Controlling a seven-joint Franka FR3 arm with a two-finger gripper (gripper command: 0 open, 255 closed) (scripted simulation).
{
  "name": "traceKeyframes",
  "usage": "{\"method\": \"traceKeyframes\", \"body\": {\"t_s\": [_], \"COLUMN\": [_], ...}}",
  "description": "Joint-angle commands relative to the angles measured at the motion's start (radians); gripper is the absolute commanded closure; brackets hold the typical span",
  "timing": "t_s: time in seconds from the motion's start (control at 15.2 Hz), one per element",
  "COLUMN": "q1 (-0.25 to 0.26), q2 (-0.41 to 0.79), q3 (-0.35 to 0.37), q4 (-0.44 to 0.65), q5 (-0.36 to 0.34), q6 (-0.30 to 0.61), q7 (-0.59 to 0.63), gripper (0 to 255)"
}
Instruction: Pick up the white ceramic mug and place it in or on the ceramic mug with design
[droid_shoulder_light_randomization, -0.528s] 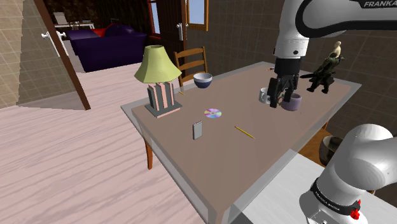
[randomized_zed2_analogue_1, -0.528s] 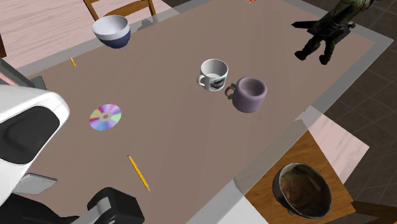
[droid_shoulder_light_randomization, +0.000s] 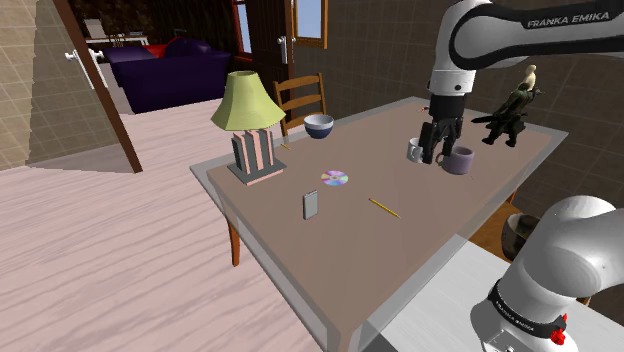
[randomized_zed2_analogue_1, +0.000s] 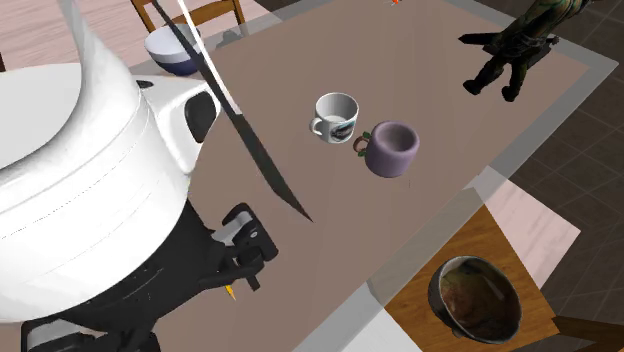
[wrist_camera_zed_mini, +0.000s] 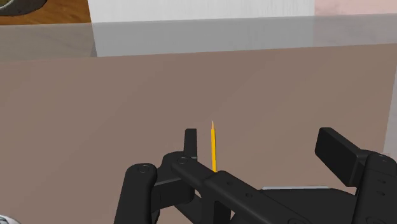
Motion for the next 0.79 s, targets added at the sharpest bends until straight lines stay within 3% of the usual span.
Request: {"method": "traceKeyframes", "body": {"t_s": [0.0,0.73], "q1": [-0.016,-0.063], "q2": [0.041,0.351], "q3": [-0.041,-0.233], "q4": [0.008,0.152], "q5": [-0.032,-0.102], "q6": [0.036,0.222], "q7": [-0.048,-0.276], "gripper": [0,0]}}
